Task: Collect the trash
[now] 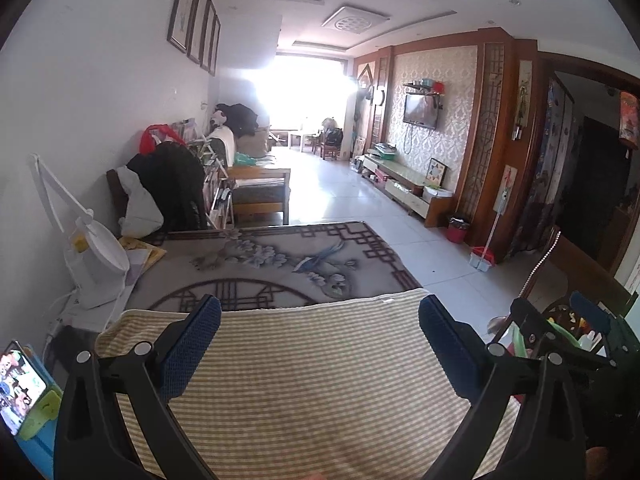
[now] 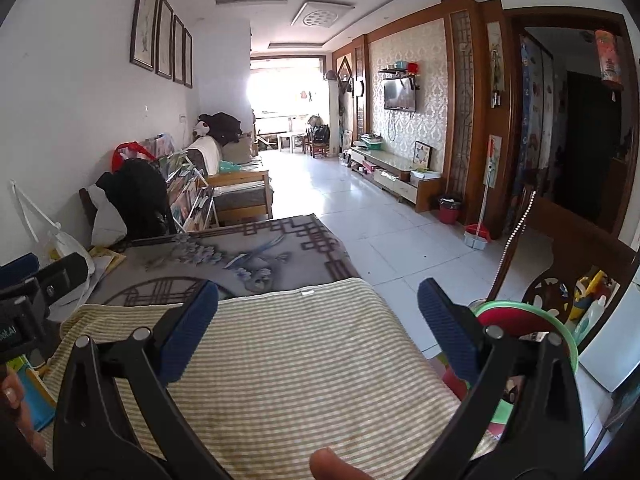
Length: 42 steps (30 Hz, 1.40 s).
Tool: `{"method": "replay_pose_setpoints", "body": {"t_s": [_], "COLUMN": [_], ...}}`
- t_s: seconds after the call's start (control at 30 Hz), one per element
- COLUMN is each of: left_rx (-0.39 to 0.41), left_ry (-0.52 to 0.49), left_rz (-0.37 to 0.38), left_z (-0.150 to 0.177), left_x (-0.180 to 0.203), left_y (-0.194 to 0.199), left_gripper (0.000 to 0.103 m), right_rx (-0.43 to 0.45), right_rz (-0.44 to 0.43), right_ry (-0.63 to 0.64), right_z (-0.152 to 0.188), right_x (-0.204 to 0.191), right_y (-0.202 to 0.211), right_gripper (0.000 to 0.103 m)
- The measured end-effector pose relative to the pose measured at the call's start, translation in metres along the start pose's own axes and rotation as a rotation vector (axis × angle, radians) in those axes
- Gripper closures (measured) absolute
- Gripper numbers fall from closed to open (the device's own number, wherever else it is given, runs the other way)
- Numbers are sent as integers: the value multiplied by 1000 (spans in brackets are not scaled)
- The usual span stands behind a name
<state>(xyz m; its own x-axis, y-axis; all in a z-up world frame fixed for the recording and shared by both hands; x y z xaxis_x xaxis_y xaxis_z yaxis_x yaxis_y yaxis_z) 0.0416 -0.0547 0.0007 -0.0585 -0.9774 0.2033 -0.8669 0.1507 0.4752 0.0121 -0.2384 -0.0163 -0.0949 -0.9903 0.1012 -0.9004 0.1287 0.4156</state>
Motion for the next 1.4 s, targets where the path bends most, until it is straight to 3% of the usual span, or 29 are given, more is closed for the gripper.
{"method": "replay_pose_setpoints", "body": {"t_s": [0.83,1.4], "left_rx": [1,-14], "left_ry": [-1,13], "left_rz": [-14,-68], "left_z": [-1,-4], "left_x": [-14,-28], "left_y": [5,-3], "left_gripper": [8,8], "right_rx": [-9,-18], "right_rz": [-24,-39], "right_ry": [25,34], "right_z": [0,-3], "right_x": [-13,-17], "right_y": [3,-4], "right_gripper": [5,5]}}
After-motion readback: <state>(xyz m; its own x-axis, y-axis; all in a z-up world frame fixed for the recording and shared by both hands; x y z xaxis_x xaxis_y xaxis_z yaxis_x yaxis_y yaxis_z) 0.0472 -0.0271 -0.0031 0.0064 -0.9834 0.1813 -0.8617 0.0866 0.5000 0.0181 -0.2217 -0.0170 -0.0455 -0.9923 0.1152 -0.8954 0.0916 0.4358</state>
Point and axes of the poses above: each gripper's, at about its wrist camera, not at the fingertips, and y roughly against the way its jaws point, x to its right, z to its underside, the point moved 4 cm from there along -y, roughly the way its jaws point, and after that the axes turned 8 degrees about y, right-handed, at the moved point
